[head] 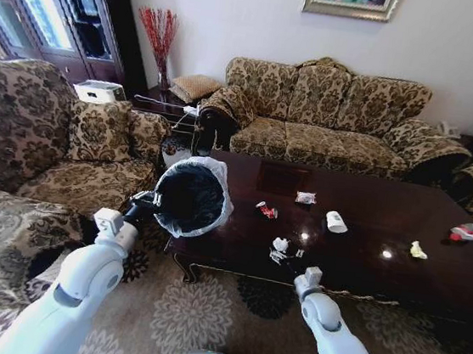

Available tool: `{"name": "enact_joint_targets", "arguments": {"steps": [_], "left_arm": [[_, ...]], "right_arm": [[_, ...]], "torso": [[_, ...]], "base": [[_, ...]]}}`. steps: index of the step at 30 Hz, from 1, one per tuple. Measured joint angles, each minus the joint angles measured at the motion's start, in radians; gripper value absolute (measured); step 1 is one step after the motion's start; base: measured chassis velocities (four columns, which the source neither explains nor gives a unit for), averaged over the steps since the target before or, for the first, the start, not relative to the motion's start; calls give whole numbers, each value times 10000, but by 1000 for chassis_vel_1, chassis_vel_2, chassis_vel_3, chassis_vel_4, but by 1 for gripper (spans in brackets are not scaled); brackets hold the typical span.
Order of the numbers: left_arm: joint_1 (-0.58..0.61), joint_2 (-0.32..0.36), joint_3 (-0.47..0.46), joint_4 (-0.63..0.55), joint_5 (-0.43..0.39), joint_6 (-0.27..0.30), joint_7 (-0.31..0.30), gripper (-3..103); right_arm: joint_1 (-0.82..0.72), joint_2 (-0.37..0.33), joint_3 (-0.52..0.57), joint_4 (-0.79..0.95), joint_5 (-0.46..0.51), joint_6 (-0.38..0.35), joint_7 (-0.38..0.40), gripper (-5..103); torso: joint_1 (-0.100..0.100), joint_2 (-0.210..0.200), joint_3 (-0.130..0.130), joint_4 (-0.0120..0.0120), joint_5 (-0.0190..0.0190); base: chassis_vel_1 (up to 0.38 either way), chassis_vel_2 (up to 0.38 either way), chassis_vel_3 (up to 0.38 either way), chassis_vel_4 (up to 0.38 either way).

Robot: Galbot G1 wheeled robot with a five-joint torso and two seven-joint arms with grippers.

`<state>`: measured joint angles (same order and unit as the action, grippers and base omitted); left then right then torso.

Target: Move to the front of the table and place the trash on the table into the trash bin.

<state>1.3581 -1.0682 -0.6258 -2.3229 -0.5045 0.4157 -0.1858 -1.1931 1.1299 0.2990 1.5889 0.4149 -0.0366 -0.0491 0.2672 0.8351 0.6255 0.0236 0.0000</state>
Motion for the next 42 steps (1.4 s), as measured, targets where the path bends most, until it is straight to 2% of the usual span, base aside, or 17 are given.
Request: {"name": "enact_joint_targets", "arguments": {"steps": [5,6,10,12,19,21,27,29,30,33,34,37,38,41,42], "left_arm": [[-36,-37,34,81,12,0,79,2],[-36,-37,34,81,12,0,79,2],[-66,-50,46,98,14,0,115,2],[-74,-46,46,109,14,0,117,2],[-95,-96,47,146,13,-1,121,2],[-94,-112,64,148,14,-4,123,2],[-203,50,203,269,-12,-12,141,2],[-322,334,286,412,-98,-25,221,2],[-322,334,286,412,-98,-25,221,2],[-741,1001,487,791,-395,-38,390,2],[-741,1001,487,791,-395,-38,390,2],[-1649,1680,986,1353,-991,122,652,2],[-1649,1680,986,1353,-991,122,652,2],[-3568,2227,2152,2233,-2033,636,902,2],[-3568,2227,2152,2233,-2033,636,902,2]], "right_arm": [[154,-177,-93,-271,149,34,-108,71],[154,-177,-93,-271,149,34,-108,71],[211,-221,-193,-356,215,44,-144,54],[220,-222,-217,-359,227,44,-145,54],[180,-273,-246,-530,155,118,-191,30],[171,-288,-225,-548,153,130,-191,30],[-74,-678,-44,121,525,96,118,12],[-271,-1159,177,996,962,10,333,8],[-271,-1159,177,996,962,10,333,8],[-618,-2445,881,3075,1947,-370,692,3],[-618,-2445,881,3075,1947,-370,692,3],[-661,-4082,1624,4910,3275,-699,1074,3],[-661,-4082,1624,4910,3275,-699,1074,3],[-255,-6101,2147,6281,4980,-700,1313,3],[-255,-6101,2147,6281,4980,-700,1313,3]], "torso": [[0,0,0,0,0],[0,0,0,0,0],[0,1,0,0,1],[0,1,0,0,1],[0,1,0,0,1],[0,2,-1,1,0],[0,1,0,-1,3],[0,1,0,0,4],[0,1,0,0,4],[0,1,0,1,3],[0,1,0,1,3],[-1,1,0,1,1],[-1,1,0,1,1],[0,1,0,-3,1],[0,1,0,-3,1]], "base": [[0,0,0,0],[0,0,0,0],[0,0,0,0],[0,0,0,0],[0,0,0,0],[0,0,0,0],[0,0,0,0],[0,0,0,0],[0,0,0,0],[0,0,0,0],[0,0,0,0],[0,0,0,0],[0,0,0,0],[0,0,0,0],[0,0,0,0]]}}
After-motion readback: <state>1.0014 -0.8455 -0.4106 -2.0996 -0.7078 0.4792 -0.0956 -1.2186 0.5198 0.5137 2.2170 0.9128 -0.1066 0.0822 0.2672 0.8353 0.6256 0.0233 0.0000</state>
